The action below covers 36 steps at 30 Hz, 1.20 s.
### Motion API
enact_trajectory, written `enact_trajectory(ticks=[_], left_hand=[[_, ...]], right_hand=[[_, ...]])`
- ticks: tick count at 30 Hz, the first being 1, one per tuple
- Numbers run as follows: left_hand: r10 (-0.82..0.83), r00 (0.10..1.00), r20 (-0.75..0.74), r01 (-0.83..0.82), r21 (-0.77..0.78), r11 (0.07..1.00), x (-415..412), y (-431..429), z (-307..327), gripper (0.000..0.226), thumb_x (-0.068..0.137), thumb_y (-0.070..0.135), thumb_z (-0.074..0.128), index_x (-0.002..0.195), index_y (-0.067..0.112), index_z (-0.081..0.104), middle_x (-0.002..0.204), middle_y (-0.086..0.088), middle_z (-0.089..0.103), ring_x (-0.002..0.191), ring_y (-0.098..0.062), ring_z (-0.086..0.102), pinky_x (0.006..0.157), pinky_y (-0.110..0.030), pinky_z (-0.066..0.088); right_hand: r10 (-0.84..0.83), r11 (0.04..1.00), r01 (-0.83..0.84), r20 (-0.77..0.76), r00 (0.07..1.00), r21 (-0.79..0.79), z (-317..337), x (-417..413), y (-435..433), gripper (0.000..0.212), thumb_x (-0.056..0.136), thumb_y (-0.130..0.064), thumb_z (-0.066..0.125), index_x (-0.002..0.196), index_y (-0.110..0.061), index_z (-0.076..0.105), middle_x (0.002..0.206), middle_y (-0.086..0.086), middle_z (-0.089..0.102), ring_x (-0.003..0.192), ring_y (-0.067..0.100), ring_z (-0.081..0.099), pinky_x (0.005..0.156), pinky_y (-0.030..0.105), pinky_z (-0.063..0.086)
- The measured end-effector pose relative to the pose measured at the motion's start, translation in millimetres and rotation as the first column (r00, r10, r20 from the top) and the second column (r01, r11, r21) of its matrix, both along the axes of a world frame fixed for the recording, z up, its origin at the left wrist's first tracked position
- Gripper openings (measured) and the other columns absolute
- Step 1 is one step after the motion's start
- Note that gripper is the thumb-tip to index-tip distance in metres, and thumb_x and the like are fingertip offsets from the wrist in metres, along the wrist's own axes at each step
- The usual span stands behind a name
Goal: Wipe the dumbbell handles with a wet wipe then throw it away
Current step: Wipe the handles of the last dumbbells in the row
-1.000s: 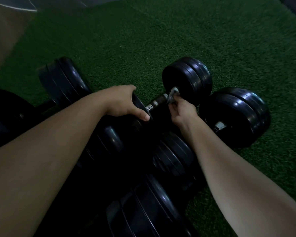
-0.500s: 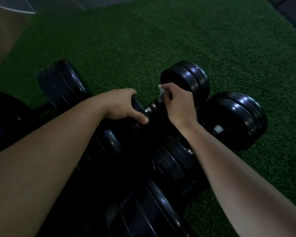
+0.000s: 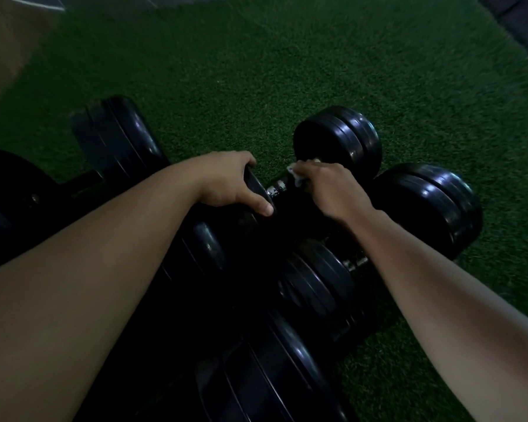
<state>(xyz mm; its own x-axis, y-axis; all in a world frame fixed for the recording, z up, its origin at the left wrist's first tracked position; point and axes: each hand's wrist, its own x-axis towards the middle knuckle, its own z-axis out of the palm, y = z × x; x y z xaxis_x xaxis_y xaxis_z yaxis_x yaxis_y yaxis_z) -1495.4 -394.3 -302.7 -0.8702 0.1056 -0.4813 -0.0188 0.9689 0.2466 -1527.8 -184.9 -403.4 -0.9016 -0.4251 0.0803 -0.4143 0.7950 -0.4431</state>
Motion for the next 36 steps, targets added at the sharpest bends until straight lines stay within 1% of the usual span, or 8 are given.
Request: enact_trajectory(ticks=[7,10,13,17,21,28,32,36], left_hand=[[0.008,1.0,-0.003,-0.008,0.022,1.0,0,0,0,0.11,0.058,0.065,0.081,0.15,0.029,0.034,0.147,-0.001,0.047,0.131,-0.024,0.047,0.1,-0.034,0.04],[0.015,1.0,0.001,-0.015,0.025,1.0,0,0,0,0.111,0.057,0.066,0.082,0.149,0.03,0.034,0.146,-0.001,0.047,0.13,-0.024,0.047,0.101,-0.036,0.041],[0.016,1.0,0.004,-0.016,0.029,0.999,0,0,0,0.111,0.055,0.066,0.082,0.149,0.029,0.035,0.146,-0.001,0.048,0.128,-0.024,0.049,0.103,-0.038,0.042],[0.024,1.0,0.007,-0.024,0.032,0.999,-1,-1,-1,0.112,0.054,0.067,0.083,0.148,0.03,0.035,0.144,-0.001,0.05,0.127,-0.024,0.05,0.104,-0.04,0.043],[0.026,1.0,0.006,-0.027,0.038,0.999,0,0,-1,0.112,0.053,0.066,0.083,0.148,0.03,0.036,0.143,0.0,0.051,0.126,-0.022,0.051,0.103,-0.038,0.043],[0.026,1.0,-0.001,-0.026,0.042,0.999,0,-1,0,0.11,0.055,0.065,0.083,0.148,0.029,0.036,0.142,0.0,0.051,0.125,-0.023,0.051,0.102,-0.039,0.043],[0.025,1.0,-0.002,-0.025,0.041,0.999,1,0,0,0.11,0.055,0.064,0.084,0.148,0.029,0.036,0.143,0.0,0.05,0.126,-0.022,0.051,0.104,-0.039,0.043],[0.022,1.0,-0.004,-0.022,0.042,0.999,0,1,-2,0.112,0.054,0.064,0.084,0.148,0.029,0.036,0.143,0.0,0.051,0.126,-0.022,0.051,0.104,-0.038,0.043]], right_hand=[[0.175,0.979,-0.167,0.065,0.982,-0.114,7,6,-9,0.035,0.092,-0.016,0.064,0.127,-0.018,0.066,0.127,-0.001,0.068,0.12,0.015,0.061,0.101,0.021,0.039],[0.211,0.976,-0.209,0.033,0.977,-0.059,6,2,-5,0.042,0.086,-0.011,0.067,0.128,-0.017,0.065,0.13,0.001,0.066,0.122,0.021,0.06,0.104,0.034,0.044],[0.235,0.971,-0.235,-0.009,0.972,-0.043,4,-1,-6,0.04,0.083,-0.009,0.065,0.123,-0.016,0.067,0.125,0.003,0.068,0.119,0.024,0.062,0.097,0.044,0.049],[0.292,0.955,-0.294,-0.055,0.955,-0.043,10,2,-18,0.029,0.086,-0.014,0.062,0.113,-0.011,0.071,0.114,0.006,0.072,0.108,0.024,0.067,0.091,0.04,0.051],[0.413,0.91,-0.411,-0.028,0.91,0.057,12,5,-33,0.016,0.089,-0.02,0.059,0.099,-0.013,0.07,0.093,0.005,0.071,0.089,0.026,0.069,0.075,0.041,0.053],[0.287,0.958,-0.284,-0.081,0.954,0.045,10,-8,-13,0.026,0.084,-0.017,0.069,0.11,-0.012,0.073,0.112,0.009,0.072,0.105,0.028,0.068,0.087,0.043,0.053],[0.353,0.934,-0.346,-0.091,0.931,0.085,11,3,-26,0.028,0.088,-0.021,0.057,0.108,-0.008,0.072,0.111,0.012,0.071,0.104,0.031,0.067,0.086,0.046,0.054],[0.428,0.901,-0.415,-0.102,0.898,0.128,15,12,-36,0.042,0.087,-0.036,0.038,0.097,-0.011,0.07,0.095,0.009,0.07,0.087,0.032,0.069,0.072,0.044,0.055]])
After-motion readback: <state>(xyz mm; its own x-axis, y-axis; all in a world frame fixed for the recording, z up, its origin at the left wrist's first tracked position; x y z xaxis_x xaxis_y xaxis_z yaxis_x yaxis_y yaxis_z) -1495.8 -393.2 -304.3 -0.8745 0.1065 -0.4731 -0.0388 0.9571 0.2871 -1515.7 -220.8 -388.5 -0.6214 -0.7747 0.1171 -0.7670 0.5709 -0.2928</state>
